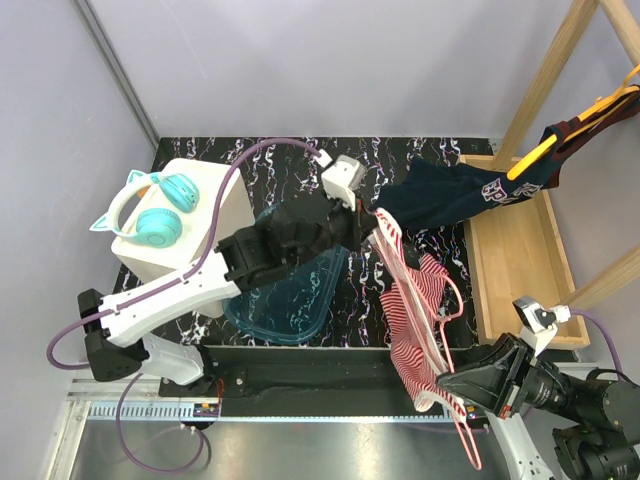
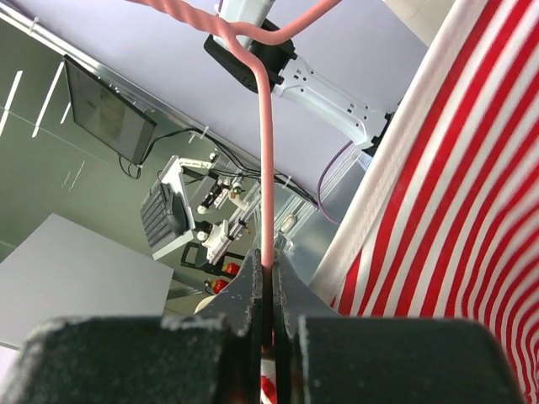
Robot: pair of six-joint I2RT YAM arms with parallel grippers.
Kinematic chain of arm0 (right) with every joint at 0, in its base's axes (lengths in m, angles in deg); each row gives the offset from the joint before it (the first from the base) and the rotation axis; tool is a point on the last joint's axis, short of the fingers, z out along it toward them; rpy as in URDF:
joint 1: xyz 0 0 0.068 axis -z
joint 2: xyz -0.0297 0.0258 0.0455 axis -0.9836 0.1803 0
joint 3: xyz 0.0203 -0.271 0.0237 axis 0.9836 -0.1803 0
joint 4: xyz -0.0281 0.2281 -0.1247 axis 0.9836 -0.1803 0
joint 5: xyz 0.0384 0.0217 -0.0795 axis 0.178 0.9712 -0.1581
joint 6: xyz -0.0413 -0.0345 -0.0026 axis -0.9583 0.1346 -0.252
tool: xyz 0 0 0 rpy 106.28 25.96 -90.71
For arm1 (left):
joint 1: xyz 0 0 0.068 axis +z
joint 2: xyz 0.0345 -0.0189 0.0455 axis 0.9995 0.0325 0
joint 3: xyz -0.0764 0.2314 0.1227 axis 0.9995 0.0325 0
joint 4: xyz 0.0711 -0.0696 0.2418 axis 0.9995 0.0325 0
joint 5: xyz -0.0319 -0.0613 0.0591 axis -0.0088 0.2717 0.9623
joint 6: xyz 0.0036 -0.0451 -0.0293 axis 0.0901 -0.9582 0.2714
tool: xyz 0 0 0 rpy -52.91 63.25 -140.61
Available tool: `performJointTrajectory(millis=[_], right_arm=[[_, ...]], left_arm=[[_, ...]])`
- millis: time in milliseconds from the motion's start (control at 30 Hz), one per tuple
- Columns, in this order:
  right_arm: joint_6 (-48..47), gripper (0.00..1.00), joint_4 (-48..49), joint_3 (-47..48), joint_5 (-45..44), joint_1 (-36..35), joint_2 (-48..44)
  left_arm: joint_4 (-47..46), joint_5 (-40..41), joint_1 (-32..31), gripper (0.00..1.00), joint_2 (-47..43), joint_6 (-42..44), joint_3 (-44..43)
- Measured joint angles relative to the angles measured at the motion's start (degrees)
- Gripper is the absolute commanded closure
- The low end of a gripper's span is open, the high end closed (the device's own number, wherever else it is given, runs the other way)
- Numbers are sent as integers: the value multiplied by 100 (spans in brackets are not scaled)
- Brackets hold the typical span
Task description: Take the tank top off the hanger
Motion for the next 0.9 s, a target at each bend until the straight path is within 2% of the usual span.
performJointTrajectory(millis=[167, 433, 567, 700, 900], right_arm=[[-52, 100, -15, 7, 57, 17, -17], [-422, 100, -26, 520, 22, 39, 269], [-907, 100, -17, 901, -352, 39, 595], [-1532, 100, 57, 988, -940, 37, 1040], [-2026, 100, 1543, -68, -1657, 37, 1646]], left_arm=[[356, -470, 433, 100, 59, -72, -262], [619, -1104, 542, 100, 610, -221, -754], [568, -1355, 612, 100, 623, -411, -457], [376, -1821, 667, 100, 468, -634, 190], [140, -2496, 466, 100, 181, -863, 560]])
